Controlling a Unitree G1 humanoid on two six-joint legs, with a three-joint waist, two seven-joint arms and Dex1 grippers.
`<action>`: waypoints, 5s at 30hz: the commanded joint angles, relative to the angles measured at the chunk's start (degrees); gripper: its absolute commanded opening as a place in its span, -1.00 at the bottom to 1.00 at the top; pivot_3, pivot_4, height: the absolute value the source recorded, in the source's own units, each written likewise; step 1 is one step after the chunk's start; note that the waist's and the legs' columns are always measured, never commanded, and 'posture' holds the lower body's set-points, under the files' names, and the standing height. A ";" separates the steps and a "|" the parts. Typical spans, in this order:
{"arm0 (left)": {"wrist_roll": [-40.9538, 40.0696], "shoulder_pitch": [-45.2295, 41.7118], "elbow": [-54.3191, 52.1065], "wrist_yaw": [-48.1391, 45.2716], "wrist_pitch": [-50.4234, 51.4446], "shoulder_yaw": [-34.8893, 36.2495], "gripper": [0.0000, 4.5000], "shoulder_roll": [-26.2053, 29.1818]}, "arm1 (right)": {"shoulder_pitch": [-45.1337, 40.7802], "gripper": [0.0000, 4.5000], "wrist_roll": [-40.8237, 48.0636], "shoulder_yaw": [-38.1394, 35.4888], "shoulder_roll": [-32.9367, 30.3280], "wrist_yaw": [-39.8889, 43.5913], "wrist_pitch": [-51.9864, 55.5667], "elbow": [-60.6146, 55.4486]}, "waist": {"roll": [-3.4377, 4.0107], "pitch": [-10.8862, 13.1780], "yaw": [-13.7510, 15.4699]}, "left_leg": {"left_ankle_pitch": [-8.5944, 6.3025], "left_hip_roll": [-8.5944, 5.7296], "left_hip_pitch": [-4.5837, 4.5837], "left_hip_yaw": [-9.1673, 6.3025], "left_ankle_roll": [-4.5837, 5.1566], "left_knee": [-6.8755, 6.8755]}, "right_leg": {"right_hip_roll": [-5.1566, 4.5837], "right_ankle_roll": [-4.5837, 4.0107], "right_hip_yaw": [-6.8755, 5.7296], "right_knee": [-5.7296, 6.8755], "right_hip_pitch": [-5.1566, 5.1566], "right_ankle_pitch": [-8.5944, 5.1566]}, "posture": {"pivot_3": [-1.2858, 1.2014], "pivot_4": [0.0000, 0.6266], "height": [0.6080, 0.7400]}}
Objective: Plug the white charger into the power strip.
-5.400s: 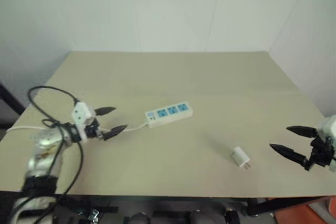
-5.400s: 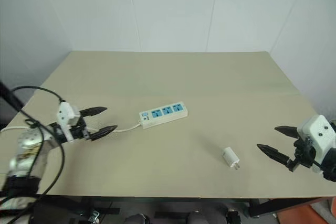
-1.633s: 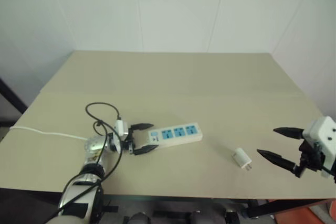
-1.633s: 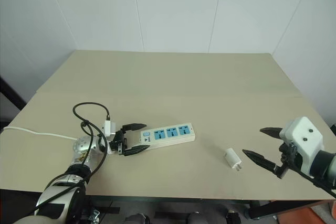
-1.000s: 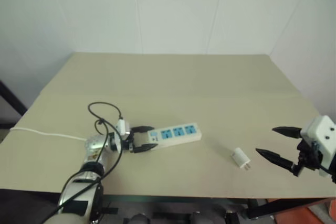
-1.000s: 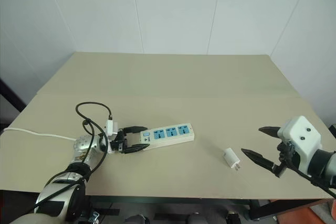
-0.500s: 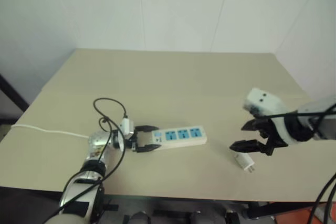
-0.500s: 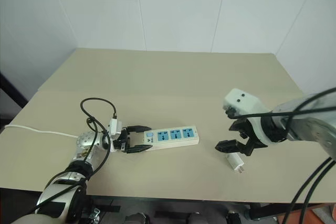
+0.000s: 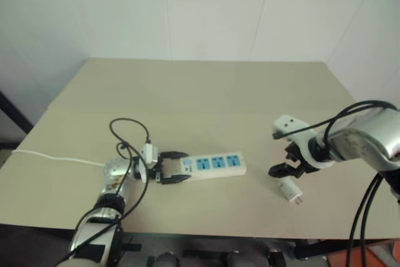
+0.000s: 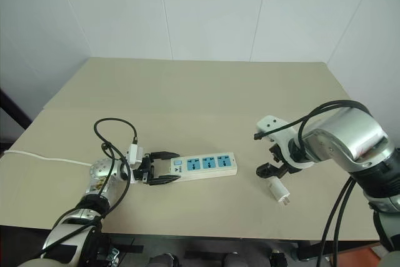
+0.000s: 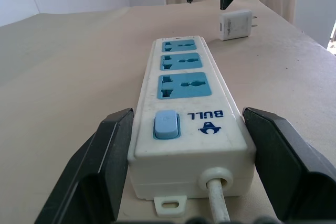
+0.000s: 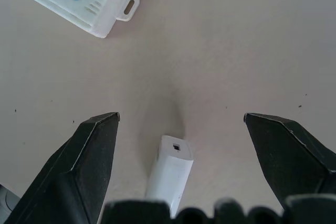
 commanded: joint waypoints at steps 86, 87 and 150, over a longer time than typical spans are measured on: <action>-3.11 5.59 -15.76 -2.54 11.29 -7.54 0.39 5.24 | 26.73 -0.50 2.53 -22.50 45.02 17.39 -64.93 10.69 | -0.02 -0.29 -0.69 | -0.04 0.05 0.12 -0.08 0.08 0.19 | 0.14 0.01 0.01 0.13 0.19 0.00 | 0.03 -0.52 1.00; -3.26 5.67 -15.95 -2.54 11.44 -7.65 0.39 5.47 | 26.81 -0.50 1.71 -22.15 45.66 19.82 -65.95 12.39 | -0.01 -0.29 -0.70 | -0.04 0.05 0.16 -0.08 0.08 0.18 | 0.14 0.01 0.01 0.14 0.22 0.00 | 0.03 -0.52 1.00; -4.23 14.38 -28.97 2.98 19.90 -5.82 0.39 10.30 | 25.37 -0.50 -23.78 -19.59 55.12 49.56 -100.39 46.59 | 0.02 -0.28 -1.96 | -0.04 0.11 1.00 -0.03 0.06 -0.07 | 0.19 -0.08 0.06 0.33 0.72 -0.08 | 0.03 -0.52 1.00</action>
